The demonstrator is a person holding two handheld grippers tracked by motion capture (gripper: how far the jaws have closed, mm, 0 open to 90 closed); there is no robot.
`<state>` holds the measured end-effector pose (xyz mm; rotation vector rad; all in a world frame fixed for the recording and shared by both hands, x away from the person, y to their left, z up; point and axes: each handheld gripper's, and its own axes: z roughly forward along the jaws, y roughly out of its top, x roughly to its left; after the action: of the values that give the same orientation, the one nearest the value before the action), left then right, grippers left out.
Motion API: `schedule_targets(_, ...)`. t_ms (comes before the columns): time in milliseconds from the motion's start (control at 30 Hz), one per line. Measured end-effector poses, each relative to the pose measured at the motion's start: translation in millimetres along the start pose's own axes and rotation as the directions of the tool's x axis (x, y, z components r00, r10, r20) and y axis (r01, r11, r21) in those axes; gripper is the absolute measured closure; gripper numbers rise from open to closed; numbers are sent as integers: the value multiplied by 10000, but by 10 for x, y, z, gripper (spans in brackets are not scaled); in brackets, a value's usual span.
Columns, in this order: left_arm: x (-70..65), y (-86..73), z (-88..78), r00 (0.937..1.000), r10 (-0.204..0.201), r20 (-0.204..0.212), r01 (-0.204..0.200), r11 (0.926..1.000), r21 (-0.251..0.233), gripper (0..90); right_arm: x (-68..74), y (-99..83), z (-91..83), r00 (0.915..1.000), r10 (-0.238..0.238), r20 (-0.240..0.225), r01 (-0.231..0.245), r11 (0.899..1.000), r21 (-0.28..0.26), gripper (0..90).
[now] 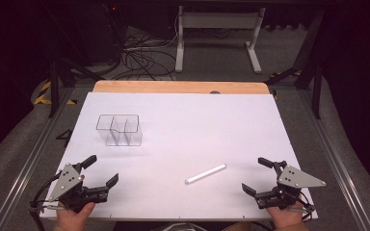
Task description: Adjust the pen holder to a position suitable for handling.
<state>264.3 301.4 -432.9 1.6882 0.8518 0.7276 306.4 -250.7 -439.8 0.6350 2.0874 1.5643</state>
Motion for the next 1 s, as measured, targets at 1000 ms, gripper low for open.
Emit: schedule_targets(1000, 59, 133, 71, 9992, -195, 362, 183, 9993, 330, 103, 44, -63, 14, 9995, 44, -314, -29, 9988, 480, 28)
